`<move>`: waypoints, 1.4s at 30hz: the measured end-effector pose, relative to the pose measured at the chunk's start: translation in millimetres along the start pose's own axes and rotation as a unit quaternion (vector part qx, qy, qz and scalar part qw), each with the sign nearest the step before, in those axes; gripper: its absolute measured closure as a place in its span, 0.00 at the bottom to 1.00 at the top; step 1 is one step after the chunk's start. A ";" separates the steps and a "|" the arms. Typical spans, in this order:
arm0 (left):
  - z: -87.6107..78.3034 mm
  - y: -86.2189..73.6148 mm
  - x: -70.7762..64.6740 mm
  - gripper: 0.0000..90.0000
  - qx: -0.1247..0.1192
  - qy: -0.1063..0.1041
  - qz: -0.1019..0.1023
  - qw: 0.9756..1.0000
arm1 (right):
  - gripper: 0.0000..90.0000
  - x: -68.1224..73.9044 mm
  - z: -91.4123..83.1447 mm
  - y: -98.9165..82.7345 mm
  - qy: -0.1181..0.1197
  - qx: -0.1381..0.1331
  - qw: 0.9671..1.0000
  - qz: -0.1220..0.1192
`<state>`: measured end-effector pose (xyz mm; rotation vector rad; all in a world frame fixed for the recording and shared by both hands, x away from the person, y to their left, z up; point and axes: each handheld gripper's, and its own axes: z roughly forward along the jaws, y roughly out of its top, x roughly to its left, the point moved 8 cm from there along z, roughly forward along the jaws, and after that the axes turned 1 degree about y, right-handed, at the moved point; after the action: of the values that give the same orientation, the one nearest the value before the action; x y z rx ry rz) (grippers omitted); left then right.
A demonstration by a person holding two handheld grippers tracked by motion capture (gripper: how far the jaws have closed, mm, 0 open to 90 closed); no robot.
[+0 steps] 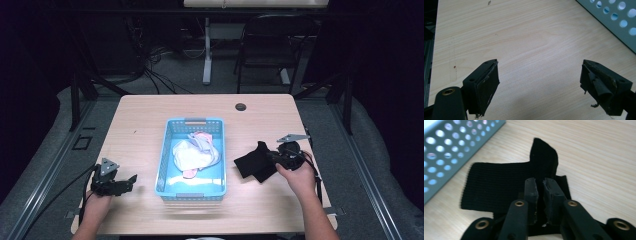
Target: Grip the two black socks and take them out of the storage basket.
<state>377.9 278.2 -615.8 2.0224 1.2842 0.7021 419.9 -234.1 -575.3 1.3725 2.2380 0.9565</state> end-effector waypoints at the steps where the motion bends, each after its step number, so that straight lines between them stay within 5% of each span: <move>1: -0.1 0.1 0.0 0.17 0.000 0.000 0.000 1.000 | 0.85 -0.9 -0.4 -1.4 -0.002 0.000 1.000 0.004; 12: -1.1 0.8 0.5 0.17 -0.003 0.001 -0.001 1.000 | 0.59 -1.5 2.5 -3.3 -0.006 -0.019 1.000 0.008; 26: -1.8 0.5 0.6 0.17 -0.004 0.002 -0.001 1.000 | 0.51 19.1 -8.7 13.6 0.007 -0.038 0.999 -0.014; 42: -0.2 0.1 -0.5 0.17 -0.001 0.001 0.000 1.000 | 0.49 49.6 -12.2 10.1 0.023 -0.037 0.998 -0.055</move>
<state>377.6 277.7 -615.6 2.0220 1.2834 0.7043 395.7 -191.9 -556.8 1.1950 2.2625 1.0308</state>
